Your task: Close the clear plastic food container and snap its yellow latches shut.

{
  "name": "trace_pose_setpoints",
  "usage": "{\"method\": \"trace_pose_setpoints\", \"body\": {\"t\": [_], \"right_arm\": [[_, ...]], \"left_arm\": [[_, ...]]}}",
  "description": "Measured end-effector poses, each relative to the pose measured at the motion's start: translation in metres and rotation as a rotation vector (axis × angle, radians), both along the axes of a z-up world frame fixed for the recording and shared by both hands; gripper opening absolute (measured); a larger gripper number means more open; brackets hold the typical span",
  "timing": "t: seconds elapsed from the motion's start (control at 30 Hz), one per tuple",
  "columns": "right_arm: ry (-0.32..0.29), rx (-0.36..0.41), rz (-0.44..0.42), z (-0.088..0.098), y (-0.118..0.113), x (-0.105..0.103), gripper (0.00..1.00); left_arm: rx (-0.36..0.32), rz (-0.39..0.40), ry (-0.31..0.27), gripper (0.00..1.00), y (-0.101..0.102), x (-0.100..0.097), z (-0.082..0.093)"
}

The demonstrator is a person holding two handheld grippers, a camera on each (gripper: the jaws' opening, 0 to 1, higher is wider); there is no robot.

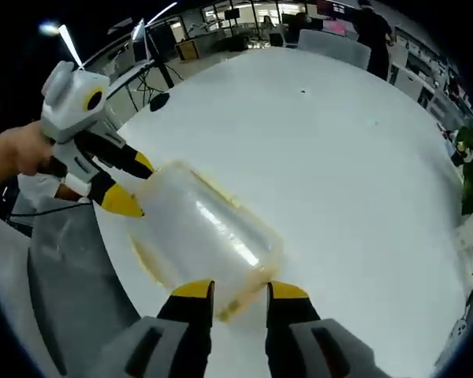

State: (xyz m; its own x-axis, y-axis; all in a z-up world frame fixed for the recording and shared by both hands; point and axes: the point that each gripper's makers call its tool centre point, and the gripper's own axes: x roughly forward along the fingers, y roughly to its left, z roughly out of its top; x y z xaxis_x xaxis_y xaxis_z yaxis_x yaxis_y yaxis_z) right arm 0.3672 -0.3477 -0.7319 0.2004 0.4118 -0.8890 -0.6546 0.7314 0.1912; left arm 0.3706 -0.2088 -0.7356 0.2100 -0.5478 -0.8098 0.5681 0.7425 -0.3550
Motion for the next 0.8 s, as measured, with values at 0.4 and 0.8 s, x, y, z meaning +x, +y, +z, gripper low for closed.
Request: {"method": "trace_pose_setpoints", "body": {"t": [0.4,0.8], "right_arm": [[0.002,-0.017,-0.006,-0.0007,0.0014,-0.0011,0.21],[0.053,0.038,-0.101,-0.0021,-0.0001,0.0012,0.17]], "left_arm": [[-0.005,0.036,0.051,0.34,-0.0027,0.0001,-0.0029],[-0.05,0.078,0.092,0.31,-0.0042,0.0006,-0.0089]]}}
